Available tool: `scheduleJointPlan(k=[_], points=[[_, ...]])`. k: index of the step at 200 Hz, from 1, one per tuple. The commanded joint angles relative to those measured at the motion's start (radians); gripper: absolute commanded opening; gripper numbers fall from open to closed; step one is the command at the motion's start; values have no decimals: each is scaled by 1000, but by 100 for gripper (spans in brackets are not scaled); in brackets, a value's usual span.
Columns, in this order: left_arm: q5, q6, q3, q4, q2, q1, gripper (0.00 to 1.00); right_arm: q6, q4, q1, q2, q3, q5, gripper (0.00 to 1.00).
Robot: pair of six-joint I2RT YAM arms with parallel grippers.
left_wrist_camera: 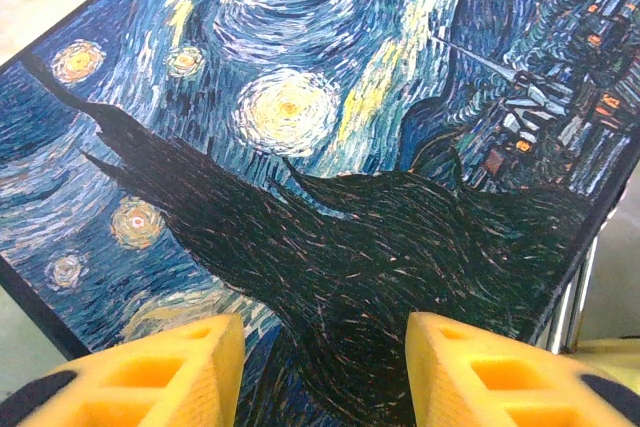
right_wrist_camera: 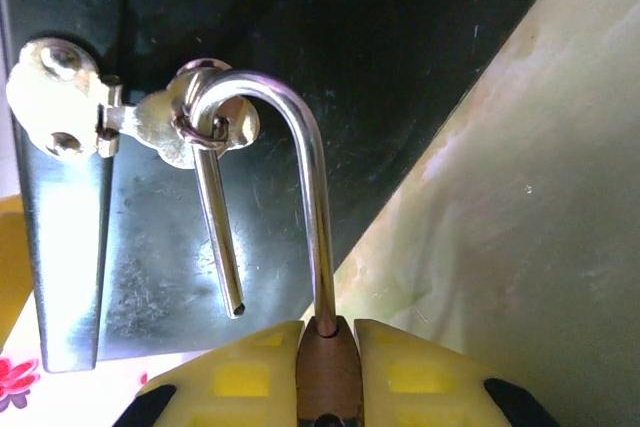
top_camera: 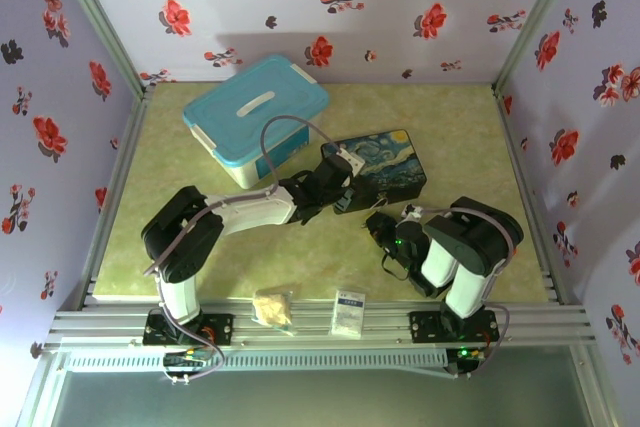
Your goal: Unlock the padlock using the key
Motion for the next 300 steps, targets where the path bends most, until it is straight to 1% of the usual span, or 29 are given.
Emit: scheduleJointPlan(k=[1,36,53,68,85,109,123,134,144,151,174,207,223,241,254,269,300], points=[[-13,42,-71,-204,36,-3,46,47,-23,-26,-20,26,122,0],[-13,58,-86,-193,28,-3,45,10,-55,-28,-91,24,160,0],[-13,68,-86,-195,26,-3,45,-11,-128,-30,-139,44,139,0],[-13,78,-89,-195,25,-3,45,-35,-246,-30,-195,70,122,0],[-13,86,-95,-192,21,-4,45,-53,-365,-37,-272,86,131,0],[-13,87,-102,-188,18,-9,45,-105,-541,-71,-422,95,132,0],[-13,90,-107,-187,14,-9,44,-125,-669,-97,-516,114,117,0],[-13,91,-108,-187,14,-10,44,-142,-804,-120,-572,148,92,0],[-12,93,-108,-188,13,-10,44,-160,-932,-135,-600,180,79,0],[-13,94,-111,-188,13,-10,45,-163,-977,-151,-604,188,59,0],[-13,93,-111,-185,11,-12,45,-126,-913,-209,-557,151,-38,0],[-13,98,-113,-186,13,-18,45,-150,-756,-246,-510,123,-101,0],[-13,101,-114,-187,15,-19,45,-208,-779,-294,-504,158,-205,0],[-13,103,-117,-187,15,-19,44,-258,-881,-351,-481,200,-292,0],[-13,105,-121,-184,15,-21,44,-254,-860,-401,-457,186,-351,0],[-14,104,-126,-177,17,-21,44,-264,-859,-417,-445,184,-378,0],[-14,107,-125,-179,26,-21,43,-307,-946,-421,-468,225,-388,0]])
